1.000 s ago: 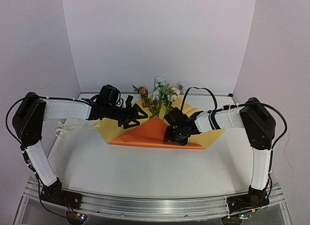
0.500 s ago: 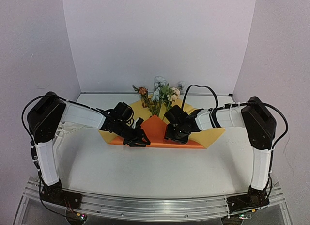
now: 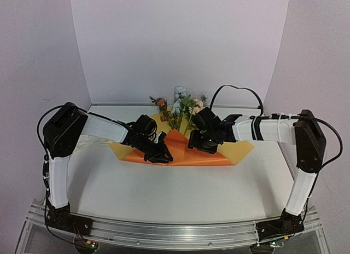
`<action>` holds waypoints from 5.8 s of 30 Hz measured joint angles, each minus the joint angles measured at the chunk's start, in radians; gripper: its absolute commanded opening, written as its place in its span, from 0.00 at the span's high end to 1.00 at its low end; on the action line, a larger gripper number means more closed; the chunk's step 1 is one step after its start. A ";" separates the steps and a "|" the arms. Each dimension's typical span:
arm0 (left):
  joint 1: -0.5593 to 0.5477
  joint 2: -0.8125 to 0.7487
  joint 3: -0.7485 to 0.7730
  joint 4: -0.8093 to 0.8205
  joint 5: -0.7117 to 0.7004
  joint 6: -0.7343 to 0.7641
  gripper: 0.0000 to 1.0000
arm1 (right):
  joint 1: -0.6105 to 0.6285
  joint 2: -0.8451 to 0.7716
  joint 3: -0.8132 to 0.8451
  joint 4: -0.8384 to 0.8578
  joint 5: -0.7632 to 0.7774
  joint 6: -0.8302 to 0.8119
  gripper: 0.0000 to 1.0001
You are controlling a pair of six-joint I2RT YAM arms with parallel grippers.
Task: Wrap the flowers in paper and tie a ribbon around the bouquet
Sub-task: Press the fold line of the 1/4-folded wrapping paper.
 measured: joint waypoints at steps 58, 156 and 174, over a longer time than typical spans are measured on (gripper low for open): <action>0.049 0.050 0.029 0.011 0.029 0.050 0.72 | -0.114 0.091 -0.271 0.427 -0.282 0.185 0.72; 0.080 -0.092 -0.233 0.120 0.010 0.000 0.76 | -0.232 -0.152 -0.742 0.806 -0.260 0.466 0.70; 0.104 -0.092 -0.243 0.135 0.036 0.004 0.76 | -0.558 -0.382 -1.035 0.944 -0.291 0.475 0.48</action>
